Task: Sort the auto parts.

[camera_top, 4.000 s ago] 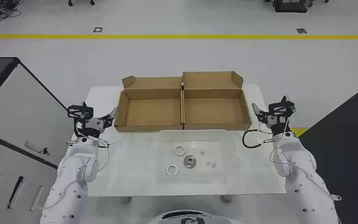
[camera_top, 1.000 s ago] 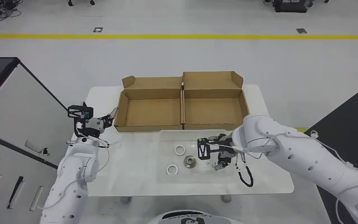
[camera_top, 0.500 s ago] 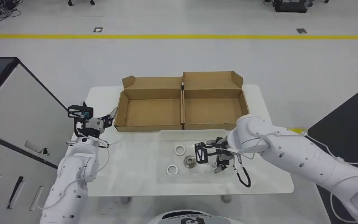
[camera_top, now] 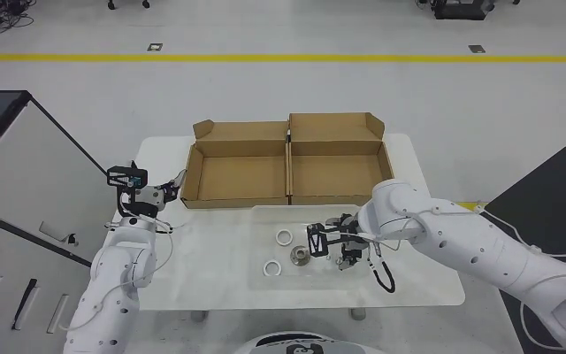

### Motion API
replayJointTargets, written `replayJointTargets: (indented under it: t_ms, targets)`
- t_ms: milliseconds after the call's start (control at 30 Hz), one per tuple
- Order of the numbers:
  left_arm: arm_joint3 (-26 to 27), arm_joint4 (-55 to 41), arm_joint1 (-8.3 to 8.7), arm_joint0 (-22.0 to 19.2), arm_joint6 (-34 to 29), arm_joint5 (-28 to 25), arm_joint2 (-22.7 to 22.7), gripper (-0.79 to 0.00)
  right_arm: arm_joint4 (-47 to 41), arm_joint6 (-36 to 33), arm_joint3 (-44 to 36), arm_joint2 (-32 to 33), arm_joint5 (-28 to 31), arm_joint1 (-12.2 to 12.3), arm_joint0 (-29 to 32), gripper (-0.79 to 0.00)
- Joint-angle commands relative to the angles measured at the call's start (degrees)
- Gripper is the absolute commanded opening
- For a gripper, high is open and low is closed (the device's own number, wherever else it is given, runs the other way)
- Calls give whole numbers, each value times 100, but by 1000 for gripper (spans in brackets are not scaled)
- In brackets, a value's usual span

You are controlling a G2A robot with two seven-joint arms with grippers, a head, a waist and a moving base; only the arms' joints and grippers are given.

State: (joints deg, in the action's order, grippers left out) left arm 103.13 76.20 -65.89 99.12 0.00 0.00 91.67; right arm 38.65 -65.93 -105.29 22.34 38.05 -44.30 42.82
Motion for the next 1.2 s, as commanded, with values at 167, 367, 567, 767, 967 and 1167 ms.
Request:
replayJointTargets:
  t_ms: [167,367,567,767,967,1167]
  targets:
    - [0,0,0,0,0,0,0,0,33,-3,-70,-52,27,-17,29,0]
    - [0,0,0,0,0,0,0,0,-28,-252,-110,-530,-221,-114,-233,0]
    - [0,0,0,0,0,0,0,0,-304,-483,90,-931,-453,-242,-617,0]
    - [0,0,0,0,0,0,0,0,-480,-534,230,-1188,-504,-350,-816,-194]
    - [0,0,0,0,0,0,0,0,-506,-581,404,-1260,-551,-449,-830,-397]
    - [0,0,0,0,0,0,0,0,-486,-609,566,-1260,-578,-553,-772,-406]
